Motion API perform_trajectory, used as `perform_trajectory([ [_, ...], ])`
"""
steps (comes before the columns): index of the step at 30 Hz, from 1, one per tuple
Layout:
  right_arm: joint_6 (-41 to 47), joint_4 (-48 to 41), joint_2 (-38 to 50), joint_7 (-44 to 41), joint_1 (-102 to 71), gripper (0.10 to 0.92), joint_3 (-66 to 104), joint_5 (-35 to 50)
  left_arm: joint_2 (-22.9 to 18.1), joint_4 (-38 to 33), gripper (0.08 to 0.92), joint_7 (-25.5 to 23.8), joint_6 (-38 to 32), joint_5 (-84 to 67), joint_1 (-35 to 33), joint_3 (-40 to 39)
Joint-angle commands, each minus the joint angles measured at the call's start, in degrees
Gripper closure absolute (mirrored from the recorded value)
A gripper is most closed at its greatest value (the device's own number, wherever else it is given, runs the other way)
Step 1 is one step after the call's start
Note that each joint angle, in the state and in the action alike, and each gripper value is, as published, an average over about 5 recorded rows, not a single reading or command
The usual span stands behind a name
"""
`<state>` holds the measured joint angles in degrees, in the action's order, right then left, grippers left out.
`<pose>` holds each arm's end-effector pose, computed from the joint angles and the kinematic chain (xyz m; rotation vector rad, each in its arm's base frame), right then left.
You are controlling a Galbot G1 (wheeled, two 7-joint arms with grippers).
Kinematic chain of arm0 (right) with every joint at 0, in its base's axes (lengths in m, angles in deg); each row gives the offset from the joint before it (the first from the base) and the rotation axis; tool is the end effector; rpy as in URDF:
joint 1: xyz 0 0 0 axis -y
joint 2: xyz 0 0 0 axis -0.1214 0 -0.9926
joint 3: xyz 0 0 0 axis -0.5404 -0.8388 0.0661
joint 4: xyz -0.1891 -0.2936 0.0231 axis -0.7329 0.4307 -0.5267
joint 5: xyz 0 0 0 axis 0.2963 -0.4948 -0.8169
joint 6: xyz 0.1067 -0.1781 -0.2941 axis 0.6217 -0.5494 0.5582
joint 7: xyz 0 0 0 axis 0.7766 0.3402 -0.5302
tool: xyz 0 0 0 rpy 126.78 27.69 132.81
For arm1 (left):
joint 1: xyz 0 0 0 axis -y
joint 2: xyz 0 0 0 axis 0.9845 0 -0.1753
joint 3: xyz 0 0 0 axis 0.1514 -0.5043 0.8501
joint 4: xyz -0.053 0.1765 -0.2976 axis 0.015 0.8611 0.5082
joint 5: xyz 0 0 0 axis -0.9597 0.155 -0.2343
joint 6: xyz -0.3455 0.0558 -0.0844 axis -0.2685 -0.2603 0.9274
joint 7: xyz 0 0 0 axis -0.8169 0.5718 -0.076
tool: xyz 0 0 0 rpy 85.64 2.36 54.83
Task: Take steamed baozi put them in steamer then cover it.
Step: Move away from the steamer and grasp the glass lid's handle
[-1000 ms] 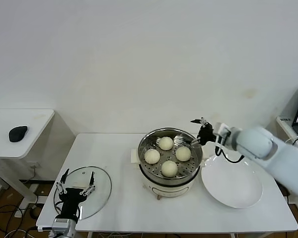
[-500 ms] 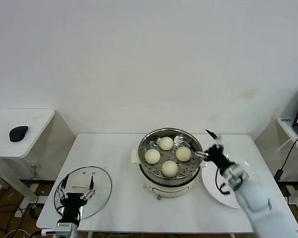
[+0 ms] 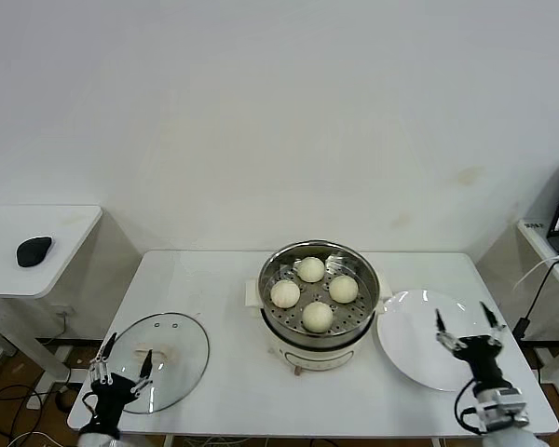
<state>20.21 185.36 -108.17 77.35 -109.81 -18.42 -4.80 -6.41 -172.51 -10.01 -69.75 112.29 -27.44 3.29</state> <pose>0.1965 -0.1726 -0.3320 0.1771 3.0672 -0.4633 0.1463 0.1391 -0.3682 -0.0325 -2.6703 -1.5576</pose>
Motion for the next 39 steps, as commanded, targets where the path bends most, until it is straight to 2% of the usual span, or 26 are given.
perform_trajectory([
  [1, -1.7, 0.6, -5.7, 5.3, -3.0, 0.203, 9.0, 2.2, 4.8, 4.6, 0.177, 0.9, -4.0, 29.9, -2.4, 4.9],
  [23, -2.3, 0.5, -8.1, 7.1, -4.4, 0.203, 11.1, 2.5, 7.2, 18.9, 0.177, 0.8, -4.8, 35.2, 12.1, -1.7],
  [39, -3.4, 0.1, -8.7, 6.9, -5.3, 0.203, 10.9, 1.1, 6.6, 21.2, 0.177, -0.5, -4.9, 35.6, 17.6, -3.6],
])
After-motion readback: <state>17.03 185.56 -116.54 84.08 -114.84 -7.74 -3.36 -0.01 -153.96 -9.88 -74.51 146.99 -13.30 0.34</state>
